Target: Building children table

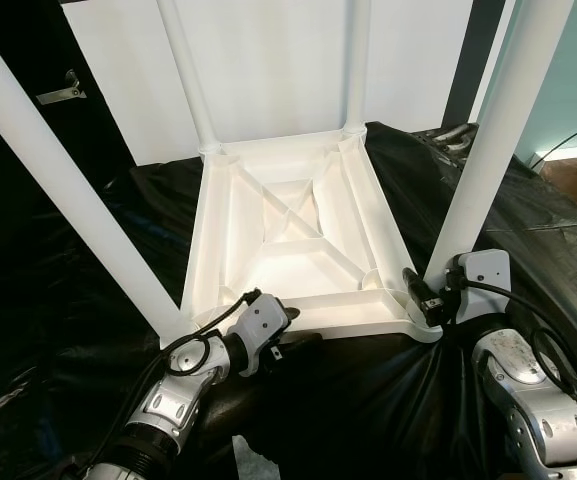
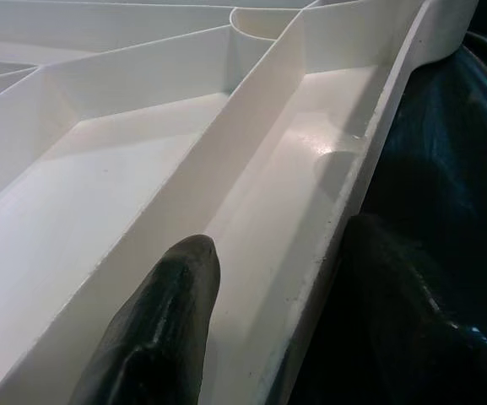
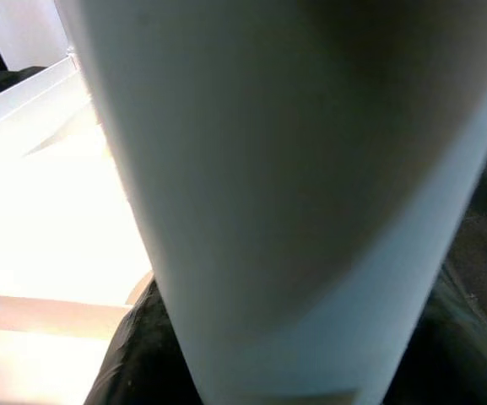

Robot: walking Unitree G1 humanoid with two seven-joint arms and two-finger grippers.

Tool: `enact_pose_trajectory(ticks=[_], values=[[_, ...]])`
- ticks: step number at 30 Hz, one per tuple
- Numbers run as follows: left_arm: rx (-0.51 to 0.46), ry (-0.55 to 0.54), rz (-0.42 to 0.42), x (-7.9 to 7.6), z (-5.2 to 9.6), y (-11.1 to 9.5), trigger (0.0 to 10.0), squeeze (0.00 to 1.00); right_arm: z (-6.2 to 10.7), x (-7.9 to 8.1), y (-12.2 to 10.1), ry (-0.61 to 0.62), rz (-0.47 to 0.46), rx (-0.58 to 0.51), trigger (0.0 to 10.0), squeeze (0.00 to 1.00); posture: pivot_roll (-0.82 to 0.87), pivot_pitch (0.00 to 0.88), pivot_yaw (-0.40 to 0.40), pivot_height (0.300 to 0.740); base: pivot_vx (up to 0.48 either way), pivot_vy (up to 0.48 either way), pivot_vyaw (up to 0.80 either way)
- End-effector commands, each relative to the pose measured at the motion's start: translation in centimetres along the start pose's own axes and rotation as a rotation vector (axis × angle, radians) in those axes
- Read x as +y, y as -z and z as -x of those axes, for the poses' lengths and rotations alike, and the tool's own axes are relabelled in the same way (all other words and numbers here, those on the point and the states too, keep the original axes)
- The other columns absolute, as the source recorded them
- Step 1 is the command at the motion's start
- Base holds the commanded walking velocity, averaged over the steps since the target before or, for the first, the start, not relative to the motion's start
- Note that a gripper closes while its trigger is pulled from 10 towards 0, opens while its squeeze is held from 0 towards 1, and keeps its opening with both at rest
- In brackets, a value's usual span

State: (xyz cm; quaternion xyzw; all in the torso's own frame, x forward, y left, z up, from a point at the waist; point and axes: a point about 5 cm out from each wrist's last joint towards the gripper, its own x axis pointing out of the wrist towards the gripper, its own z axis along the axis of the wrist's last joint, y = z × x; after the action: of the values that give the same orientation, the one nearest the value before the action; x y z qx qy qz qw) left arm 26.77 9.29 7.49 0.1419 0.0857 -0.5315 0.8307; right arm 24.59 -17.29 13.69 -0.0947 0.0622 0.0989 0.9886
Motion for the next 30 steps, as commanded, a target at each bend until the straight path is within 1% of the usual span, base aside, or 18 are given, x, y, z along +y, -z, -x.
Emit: enact_pose_trajectory(ticks=[1,3,4,6,7,8,16,22,23,24,25,26,27,29,30], values=[[0.094,0.083,0.018,-1.5,-0.1,1.8,9.9,0.00,0.7,1.3,6.3,-0.044,-0.037,0.346,10.0,0.00,-0.14,0.050,0.077,0.740,0.000,0.000,0.00],[0.094,0.083,0.018,-1.5,-0.1,1.8,9.9,0.00,0.7,1.3,6.3,-0.044,-0.037,0.346,10.0,0.00,-0.14,0.050,0.077,0.740,0.000,0.000,0.00],[0.109,0.103,0.014,-1.5,0.0,1.9,9.4,0.00,0.6,1.3,6.2,-0.045,-0.035,0.344,10.0,0.00,-0.14,0.046,0.076,0.740,0.000,0.000,0.00],[0.109,0.103,0.014,-1.5,0.0,1.9,9.4,0.00,0.6,1.3,6.2,-0.045,-0.035,0.344,10.0,0.00,-0.14,0.046,0.076,0.740,0.000,0.000,0.00],[0.124,0.125,0.002,-1.6,0.1,2.0,2.8,0.00,0.6,1.3,6.2,-0.047,-0.033,0.343,10.0,0.00,-0.14,0.046,0.075,0.740,0.000,0.000,0.00],[0.142,0.146,-0.001,-1.6,0.2,2.2,0.0,0.00,0.5,1.3,6.1,-0.048,-0.030,0.341,10.0,0.00,-0.14,0.045,0.075,0.740,0.000,0.000,0.00],[0.167,0.193,-0.002,-1.7,0.3,2.4,0.0,0.00,0.5,1.2,6.0,-0.048,-0.026,0.337,10.0,0.00,-0.14,0.043,0.075,0.740,0.000,0.000,0.00],[0.169,0.192,-0.009,-1.7,0.3,2.4,0.0,0.00,0.5,1.2,6.1,-0.046,-0.026,0.338,10.0,0.00,-0.15,0.042,0.076,0.740,0.000,0.000,0.00],[0.165,0.172,-0.005,-1.6,0.2,2.2,10.0,0.00,0.5,1.2,6.1,-0.042,-0.033,0.339,10.0,0.00,-0.15,0.044,0.077,0.740,0.000,0.000,0.00],[0.156,0.146,0.002,-1.4,0.0,2.1,10.0,0.00,0.5,1.1,6.2,-0.033,-0.046,0.341,10.0,0.00,-0.15,0.045,0.076,0.740,0.000,0.000,0.00],[0.156,0.146,0.002,-1.4,0.0,2.1,10.0,0.00,0.5,1.1,6.2,-0.033,-0.046,0.341,10.0,0.00,-0.15,0.045,0.076,0.740,0.000,0.000,0.00],[0.137,0.108,0.014,-1.1,-0.1,1.8,10.0,0.00,0.5,1.0,6.3,-0.023,-0.065,0.343,10.0,0.00,-0.15,0.045,0.076,0.740,0.000,0.000,0.00],[0.137,0.108,0.014,-1.1,-0.1,1.8,10.0,0.00,0.5,1.0,6.3,-0.023,-0.065,0.343,10.0,0.00,-0.15,0.045,0.076,0.740,0.000,0.000,0.00],[0.086,0.020,0.039,-0.1,-0.4,1.0,10.0,0.00,0.5,1.0,6.5,-0.001,-0.121,0.347,10.0,0.00,-0.14,0.046,0.074,0.740,0.000,0.000,0.00],[0.086,0.020,0.039,-0.1,-0.4,1.0,10.0,0.00,0.5,1.0,6.5,-0.001,-0.121,0.347,10.0,0.00,-0.14,0.046,0.074,0.740,0.000,0.000,0.00]])
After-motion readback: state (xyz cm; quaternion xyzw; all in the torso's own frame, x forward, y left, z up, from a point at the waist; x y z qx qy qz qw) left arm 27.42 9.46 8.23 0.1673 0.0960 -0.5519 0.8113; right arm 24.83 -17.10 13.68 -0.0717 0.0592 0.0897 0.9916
